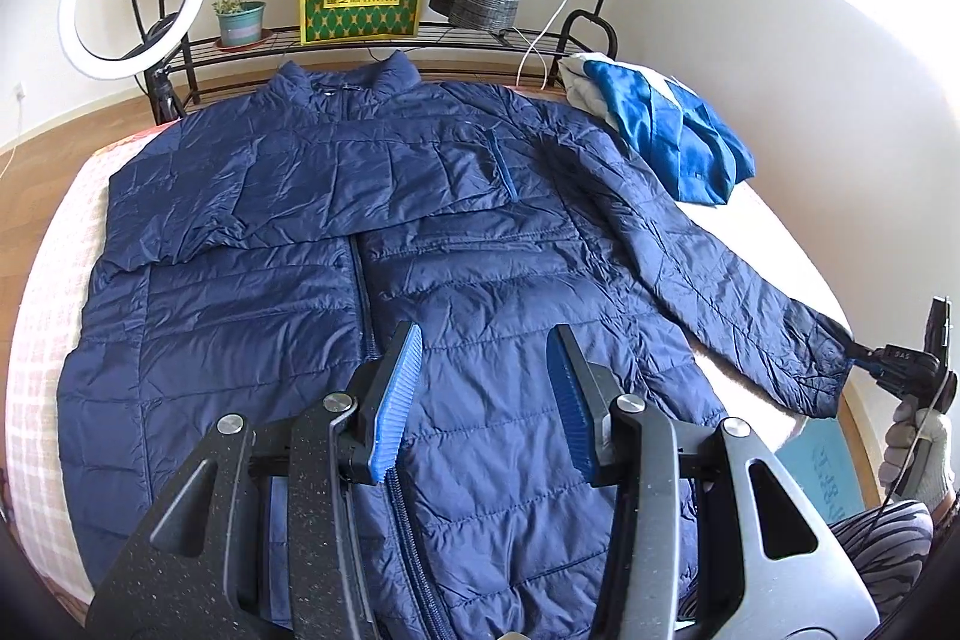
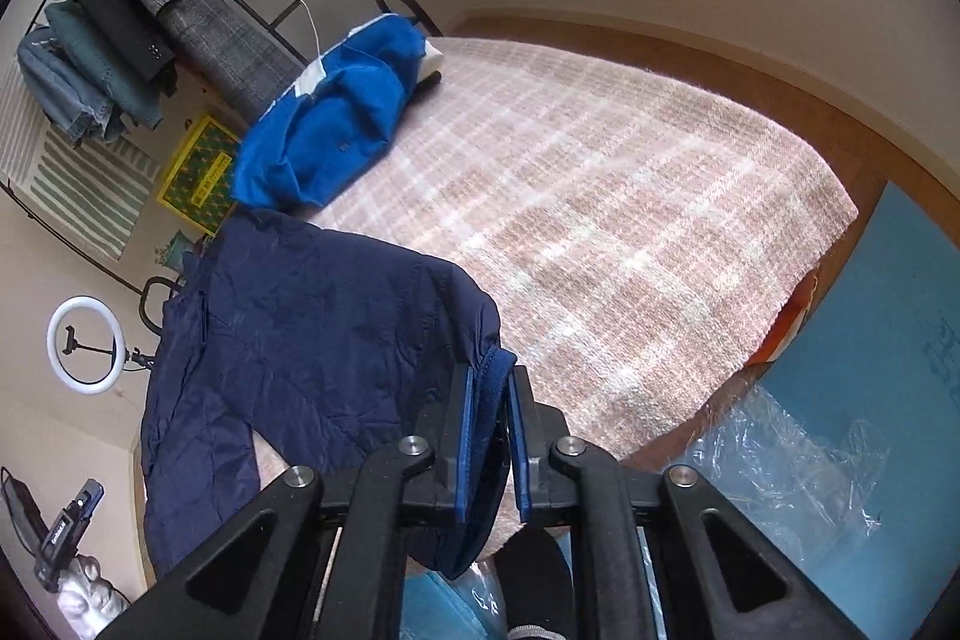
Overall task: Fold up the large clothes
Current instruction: 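Fold the jacket side over toward the zipper with the right tool, release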
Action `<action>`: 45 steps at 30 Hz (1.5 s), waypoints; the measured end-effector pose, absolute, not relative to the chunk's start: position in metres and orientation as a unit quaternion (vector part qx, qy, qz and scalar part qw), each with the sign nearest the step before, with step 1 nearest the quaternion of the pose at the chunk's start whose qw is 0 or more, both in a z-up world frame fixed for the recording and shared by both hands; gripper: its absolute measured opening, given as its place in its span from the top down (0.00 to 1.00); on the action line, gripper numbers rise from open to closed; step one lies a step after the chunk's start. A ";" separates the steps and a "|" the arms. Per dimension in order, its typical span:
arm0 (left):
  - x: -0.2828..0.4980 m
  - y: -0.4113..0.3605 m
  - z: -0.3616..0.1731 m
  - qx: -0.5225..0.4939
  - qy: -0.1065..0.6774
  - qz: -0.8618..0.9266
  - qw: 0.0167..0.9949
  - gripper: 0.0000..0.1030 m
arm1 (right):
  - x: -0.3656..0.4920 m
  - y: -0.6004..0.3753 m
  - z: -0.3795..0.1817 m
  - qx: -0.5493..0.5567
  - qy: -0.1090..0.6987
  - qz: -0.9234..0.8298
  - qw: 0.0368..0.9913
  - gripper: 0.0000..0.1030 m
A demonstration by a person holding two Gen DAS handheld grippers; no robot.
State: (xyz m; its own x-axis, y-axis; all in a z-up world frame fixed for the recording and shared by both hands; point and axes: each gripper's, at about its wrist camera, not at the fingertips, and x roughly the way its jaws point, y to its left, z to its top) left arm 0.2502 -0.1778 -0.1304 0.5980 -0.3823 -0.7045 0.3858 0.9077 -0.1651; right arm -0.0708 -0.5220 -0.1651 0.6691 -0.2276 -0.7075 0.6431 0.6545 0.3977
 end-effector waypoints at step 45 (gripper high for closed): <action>0.269 -0.018 -0.145 -0.130 0.399 -0.102 0.902 0.57 | 0.282 -0.146 -0.182 0.131 0.447 0.120 0.877 0.47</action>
State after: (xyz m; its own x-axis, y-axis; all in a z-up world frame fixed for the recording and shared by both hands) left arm 0.2690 -0.0177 -0.1448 0.6606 -0.2873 -0.6936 0.0796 0.9455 -0.3158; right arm 0.2819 -0.1464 -0.1817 0.5722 0.3272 -0.7520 -0.0932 0.9370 0.3368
